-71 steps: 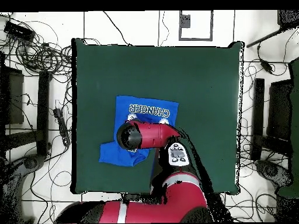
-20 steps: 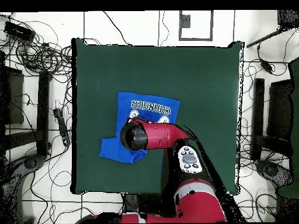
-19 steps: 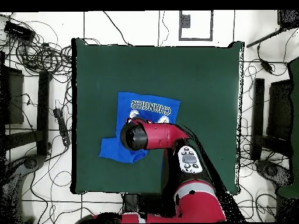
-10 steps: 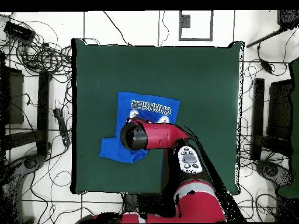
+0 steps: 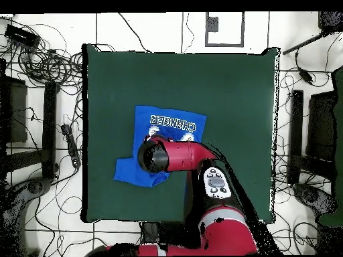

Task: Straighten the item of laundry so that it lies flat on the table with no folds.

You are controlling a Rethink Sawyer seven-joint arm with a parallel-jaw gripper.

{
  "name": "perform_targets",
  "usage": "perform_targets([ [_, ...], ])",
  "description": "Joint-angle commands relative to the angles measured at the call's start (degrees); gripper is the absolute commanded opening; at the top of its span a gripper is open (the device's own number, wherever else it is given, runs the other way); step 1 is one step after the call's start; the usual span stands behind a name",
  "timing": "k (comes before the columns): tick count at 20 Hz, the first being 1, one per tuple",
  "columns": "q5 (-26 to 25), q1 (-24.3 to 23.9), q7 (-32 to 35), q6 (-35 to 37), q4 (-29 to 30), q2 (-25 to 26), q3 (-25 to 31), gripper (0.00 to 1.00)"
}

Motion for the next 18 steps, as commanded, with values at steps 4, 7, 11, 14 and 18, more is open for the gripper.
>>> perform_targets([
  [4,-0.52,2.82,5.11,-1.81,-1.71,5.58,4.70,1.00],
  [7,-0.58,2.95,5.21,-2.23,-1.87,6.05,4.47,1.00],
  [11,-0.56,2.88,4.93,-2.24,-2.66,6.64,4.53,1.00],
  [14,-0.73,2.58,4.70,-2.25,-2.40,6.35,4.61,1.00],
  [18,-1.16,2.01,4.58,-3.45,-2.17,6.14,4.79,0.00],
])
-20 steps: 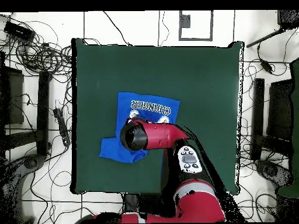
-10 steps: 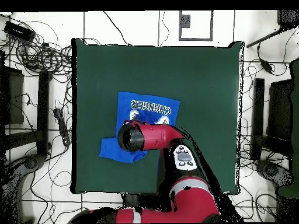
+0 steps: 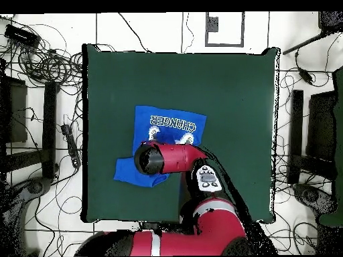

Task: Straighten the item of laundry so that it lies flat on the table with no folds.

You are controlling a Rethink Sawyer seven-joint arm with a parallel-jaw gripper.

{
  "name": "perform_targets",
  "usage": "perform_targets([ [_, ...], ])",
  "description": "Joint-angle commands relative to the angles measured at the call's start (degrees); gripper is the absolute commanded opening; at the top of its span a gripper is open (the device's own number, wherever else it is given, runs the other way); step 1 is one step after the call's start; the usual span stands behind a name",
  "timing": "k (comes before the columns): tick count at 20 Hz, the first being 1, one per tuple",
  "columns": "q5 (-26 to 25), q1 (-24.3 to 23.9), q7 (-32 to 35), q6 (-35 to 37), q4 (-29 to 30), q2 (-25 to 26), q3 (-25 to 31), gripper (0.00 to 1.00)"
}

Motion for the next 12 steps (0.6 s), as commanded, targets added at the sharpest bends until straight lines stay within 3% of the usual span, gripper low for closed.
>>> perform_targets([
  [1,-1.16,0.73,4.53,-3.26,-1.87,2.53,4.86,0.00],
  [12,-0.61,0.62,4.05,-0.96,-1.74,2.37,5.26,0.00],
])
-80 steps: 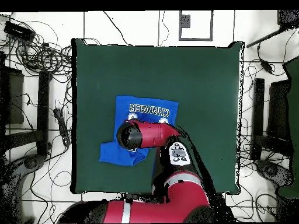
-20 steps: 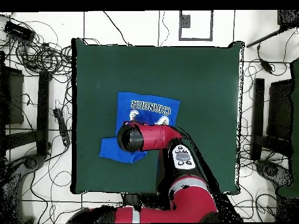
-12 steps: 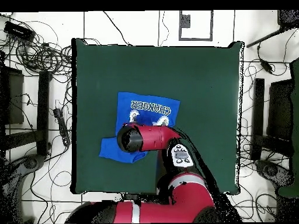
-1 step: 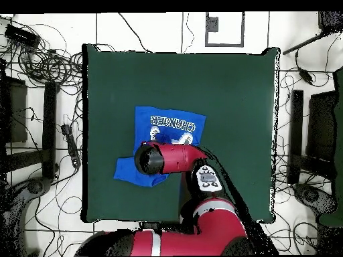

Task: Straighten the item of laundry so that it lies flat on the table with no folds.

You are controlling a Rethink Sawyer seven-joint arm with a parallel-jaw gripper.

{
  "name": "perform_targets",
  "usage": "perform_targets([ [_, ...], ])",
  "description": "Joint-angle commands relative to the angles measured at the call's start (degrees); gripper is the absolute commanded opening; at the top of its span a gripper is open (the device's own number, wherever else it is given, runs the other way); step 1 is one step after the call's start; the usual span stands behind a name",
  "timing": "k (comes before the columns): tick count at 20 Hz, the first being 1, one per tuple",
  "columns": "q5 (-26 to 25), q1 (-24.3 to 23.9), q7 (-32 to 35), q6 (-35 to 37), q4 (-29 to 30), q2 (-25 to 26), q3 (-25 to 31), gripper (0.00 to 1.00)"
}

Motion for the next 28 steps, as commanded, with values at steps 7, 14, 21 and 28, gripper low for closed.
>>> perform_targets([
  [7,-1.19,-0.03,3.79,-2.43,-1.26,2.17,5.92,1.00],
  [14,-0.02,0.12,3.62,1.48,-1.56,2.17,5.71,1.00],
  [21,0.10,0.36,3.94,1.15,-1.68,2.15,5.62,1.00],
  [28,-0.01,0.60,3.89,1.74,-1.46,1.66,5.14,1.00],
])
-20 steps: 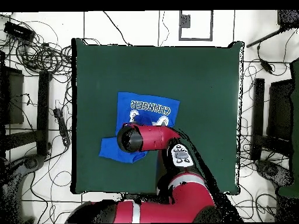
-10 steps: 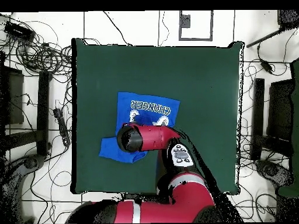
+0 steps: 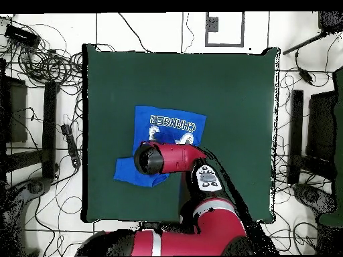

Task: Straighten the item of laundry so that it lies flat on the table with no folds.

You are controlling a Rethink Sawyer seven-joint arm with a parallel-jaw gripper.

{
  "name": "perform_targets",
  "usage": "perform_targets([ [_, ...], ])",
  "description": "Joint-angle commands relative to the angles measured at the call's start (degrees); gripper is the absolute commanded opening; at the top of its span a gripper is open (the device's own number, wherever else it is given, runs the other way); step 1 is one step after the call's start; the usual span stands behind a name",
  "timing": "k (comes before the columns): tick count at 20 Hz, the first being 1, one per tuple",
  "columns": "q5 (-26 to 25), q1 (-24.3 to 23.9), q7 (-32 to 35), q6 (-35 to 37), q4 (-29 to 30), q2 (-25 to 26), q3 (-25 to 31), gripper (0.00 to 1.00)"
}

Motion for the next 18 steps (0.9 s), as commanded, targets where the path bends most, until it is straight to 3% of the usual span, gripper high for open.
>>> perform_targets([
  [1,0.02,0.73,3.89,1.84,-1.50,1.64,4.80,1.00],
  [18,-0.02,1.05,3.70,2.71,-1.75,1.32,4.34,1.00],
])
